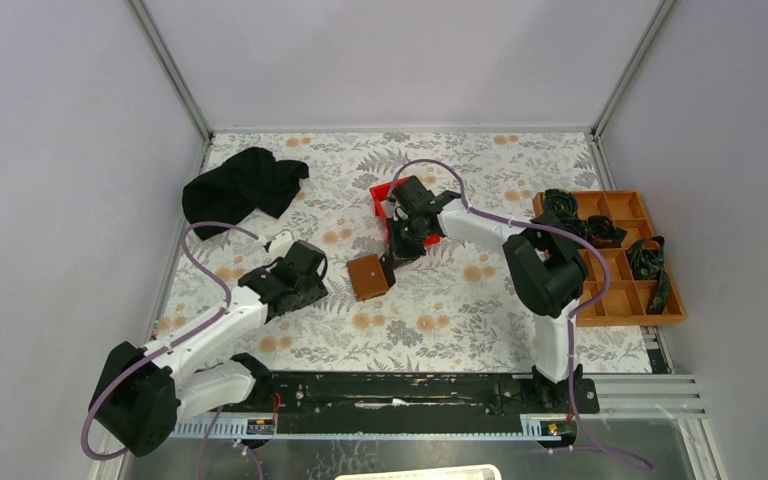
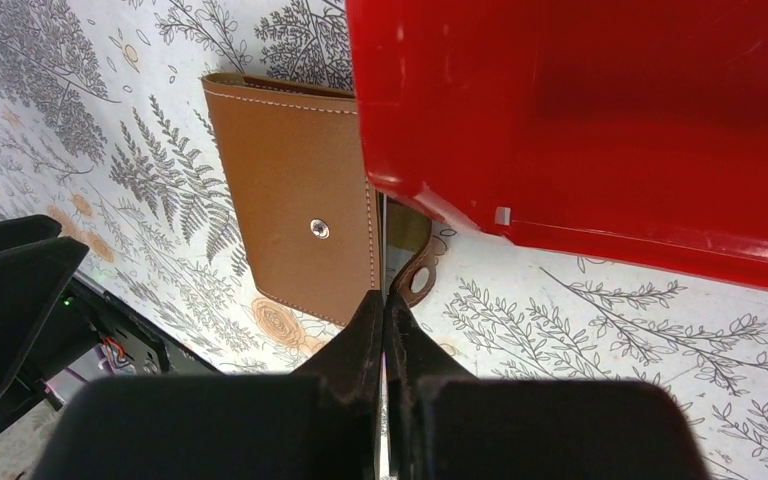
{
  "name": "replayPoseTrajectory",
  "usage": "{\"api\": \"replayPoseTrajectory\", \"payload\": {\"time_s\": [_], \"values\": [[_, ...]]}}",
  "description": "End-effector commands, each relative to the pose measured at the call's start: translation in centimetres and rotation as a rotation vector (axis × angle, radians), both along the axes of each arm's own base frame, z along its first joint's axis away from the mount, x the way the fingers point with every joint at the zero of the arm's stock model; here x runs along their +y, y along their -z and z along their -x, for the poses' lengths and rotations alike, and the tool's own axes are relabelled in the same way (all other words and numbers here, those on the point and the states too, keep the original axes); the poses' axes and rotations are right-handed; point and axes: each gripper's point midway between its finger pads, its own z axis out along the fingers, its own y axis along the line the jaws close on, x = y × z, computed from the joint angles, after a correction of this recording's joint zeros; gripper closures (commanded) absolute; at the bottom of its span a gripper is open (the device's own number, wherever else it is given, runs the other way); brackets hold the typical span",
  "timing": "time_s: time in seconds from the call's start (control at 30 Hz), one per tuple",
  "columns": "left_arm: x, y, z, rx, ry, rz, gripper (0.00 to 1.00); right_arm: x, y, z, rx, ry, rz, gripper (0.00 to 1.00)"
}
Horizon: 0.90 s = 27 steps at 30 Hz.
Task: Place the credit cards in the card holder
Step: Open the card holder at the center of the board.
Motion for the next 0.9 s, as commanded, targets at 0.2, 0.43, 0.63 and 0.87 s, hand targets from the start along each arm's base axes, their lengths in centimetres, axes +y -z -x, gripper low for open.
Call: {"api": "replayPoseTrajectory", "payload": {"time_s": [0.2,0.43,0.63,0.87], "values": [[-0.9,-0.8,-1.2,-0.038,0.029,0.007,0.52,1.4,-4.6,-1.1,-0.055,0.018,-0.149,1.00],[-0.9,-0.7,-1.2,-0.034,0.033,0.007,0.52,1.6,-4.5,-1.0,-0.045,0.019,-0.164,1.00],[-0.9,-0.4,-1.1,-0.028,0.035,0.006,0.52,1.4,-3.3,-0.4,-0.021,0.024,-0.161,1.00],[-0.9,-0.3,-1.1,-0.024,0.035,0.004,0.52,1.2,-2.9,-0.3,-0.018,0.025,-0.156,1.00]]}}
